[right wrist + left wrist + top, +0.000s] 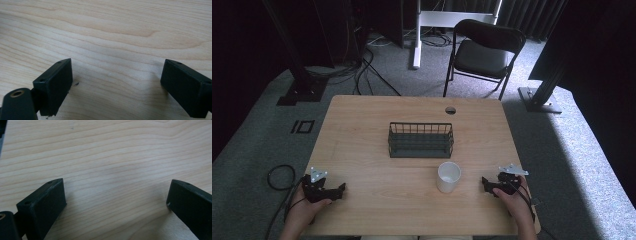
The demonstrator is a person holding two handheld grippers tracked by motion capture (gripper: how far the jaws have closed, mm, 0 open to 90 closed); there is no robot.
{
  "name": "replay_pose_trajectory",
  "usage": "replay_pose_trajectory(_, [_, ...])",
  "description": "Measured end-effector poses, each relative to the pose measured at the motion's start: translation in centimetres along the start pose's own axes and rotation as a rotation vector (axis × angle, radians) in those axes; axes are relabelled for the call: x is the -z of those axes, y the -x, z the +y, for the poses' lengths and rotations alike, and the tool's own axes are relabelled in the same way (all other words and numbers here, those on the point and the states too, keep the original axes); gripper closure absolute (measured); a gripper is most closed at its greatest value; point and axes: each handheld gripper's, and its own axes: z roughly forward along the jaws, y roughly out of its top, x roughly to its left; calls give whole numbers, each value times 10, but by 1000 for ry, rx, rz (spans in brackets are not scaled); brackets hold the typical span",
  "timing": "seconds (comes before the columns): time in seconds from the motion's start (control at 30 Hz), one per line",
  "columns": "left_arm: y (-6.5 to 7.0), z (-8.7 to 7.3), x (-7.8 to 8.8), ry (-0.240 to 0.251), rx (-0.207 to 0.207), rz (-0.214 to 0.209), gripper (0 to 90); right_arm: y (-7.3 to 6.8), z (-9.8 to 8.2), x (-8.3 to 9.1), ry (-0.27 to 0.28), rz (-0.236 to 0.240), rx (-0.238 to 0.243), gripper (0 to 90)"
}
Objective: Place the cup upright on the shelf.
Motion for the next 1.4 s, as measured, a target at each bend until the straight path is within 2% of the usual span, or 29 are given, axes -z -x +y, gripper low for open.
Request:
replay_pose_trajectory(0.03, [2,0,0,2,-27,-13,26,0,0,0,0,0,1,101])
replay_pose_trajectory(0.07, [2,0,0,2,-27,-13,26,0,0,0,0,0,1,102])
replay_pose_trajectory(0.1, [4,1,0,13,-57,-9,26,0,0,0,0,0,1,102])
replay_pose_trajectory(0.37, [12,6,-2,7,-122,-25,26,0,0,0,0,0,1,102])
replay_pose_trajectory(0.77, [26,11,-5,11,-169,-49,26,0,0,0,0,0,1,102])
replay_pose_trajectory(0.9, [32,14,-6,18,-164,-73,26,0,0,0,0,0,0,102])
replay_pose_trajectory(1.03, [37,16,-7,15,-186,-72,26,0,0,0,0,0,1,102])
replay_pose_trajectory(1.27, [52,23,-6,45,-220,-112,26,0,0,0,0,0,1,102])
replay_pose_trajectory(1.4, [58,27,-6,43,-231,-135,26,0,0,0,0,0,1,102])
